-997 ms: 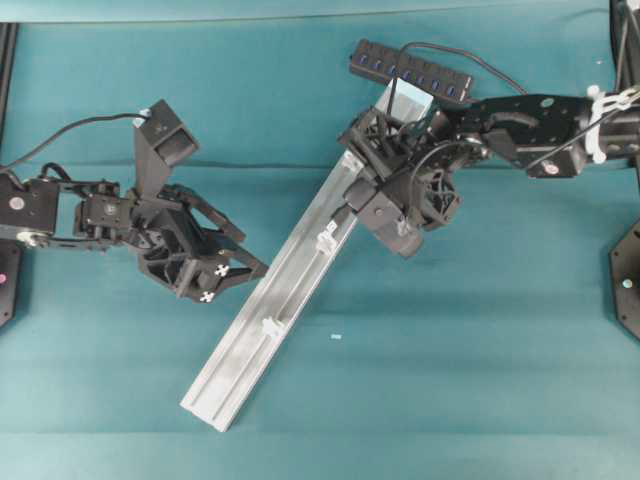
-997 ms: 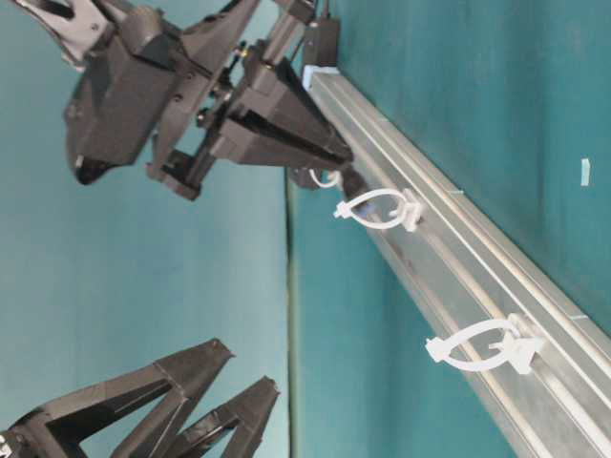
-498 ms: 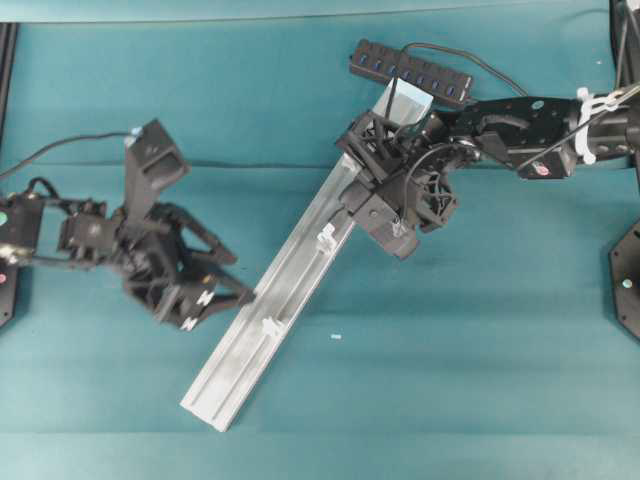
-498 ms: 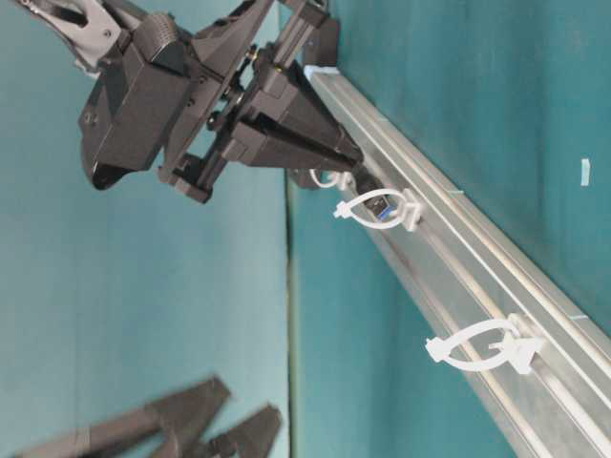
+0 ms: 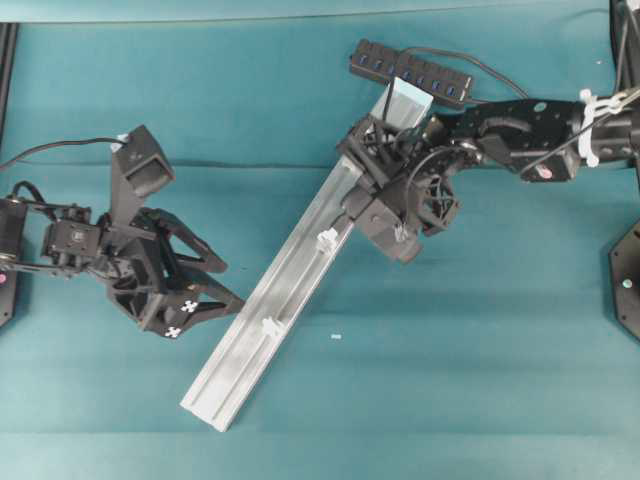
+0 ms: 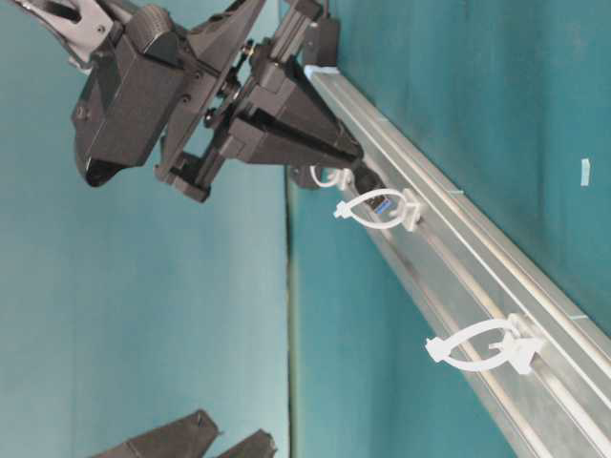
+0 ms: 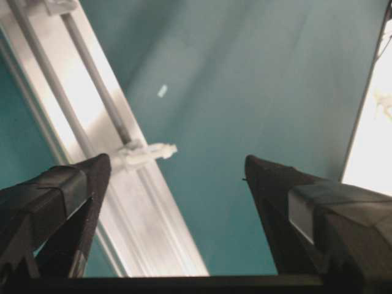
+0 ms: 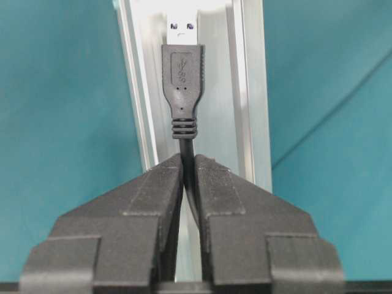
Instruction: Pass the USB cable through three rings with both arms.
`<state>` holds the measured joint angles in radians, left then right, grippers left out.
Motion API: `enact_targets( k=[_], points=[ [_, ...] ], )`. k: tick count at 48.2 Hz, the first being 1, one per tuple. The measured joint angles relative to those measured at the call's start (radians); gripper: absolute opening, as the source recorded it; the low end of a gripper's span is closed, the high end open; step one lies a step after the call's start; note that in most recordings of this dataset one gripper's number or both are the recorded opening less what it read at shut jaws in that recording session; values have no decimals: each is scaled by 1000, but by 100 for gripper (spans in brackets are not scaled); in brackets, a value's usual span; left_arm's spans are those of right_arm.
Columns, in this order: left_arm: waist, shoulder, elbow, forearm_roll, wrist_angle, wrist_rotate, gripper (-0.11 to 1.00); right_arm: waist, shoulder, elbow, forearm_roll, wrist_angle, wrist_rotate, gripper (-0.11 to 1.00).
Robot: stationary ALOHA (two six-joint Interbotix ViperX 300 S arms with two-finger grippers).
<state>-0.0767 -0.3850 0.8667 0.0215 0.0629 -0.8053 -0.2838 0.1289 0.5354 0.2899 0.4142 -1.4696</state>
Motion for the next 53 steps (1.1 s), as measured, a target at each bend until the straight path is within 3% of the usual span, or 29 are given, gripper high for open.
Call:
enact_targets(
  k=[15,26,38,45,53],
  points=[
    [-14,-48,23,0,0,-21,95,31,15,-31,20,6,3,10],
    [-14,-48,23,0,0,-21,95,69,29,-55,28,6,74,10],
    [-14,-41,25,0,-8,-21,95,94,32,-60,28,8,84,10],
    [5,29,43,0,-94,-17,95,94,32,-60,29,8,87,10],
    [66,153,49,0,-282,-9,95,95,32,-58,29,8,86,10]
  ],
)
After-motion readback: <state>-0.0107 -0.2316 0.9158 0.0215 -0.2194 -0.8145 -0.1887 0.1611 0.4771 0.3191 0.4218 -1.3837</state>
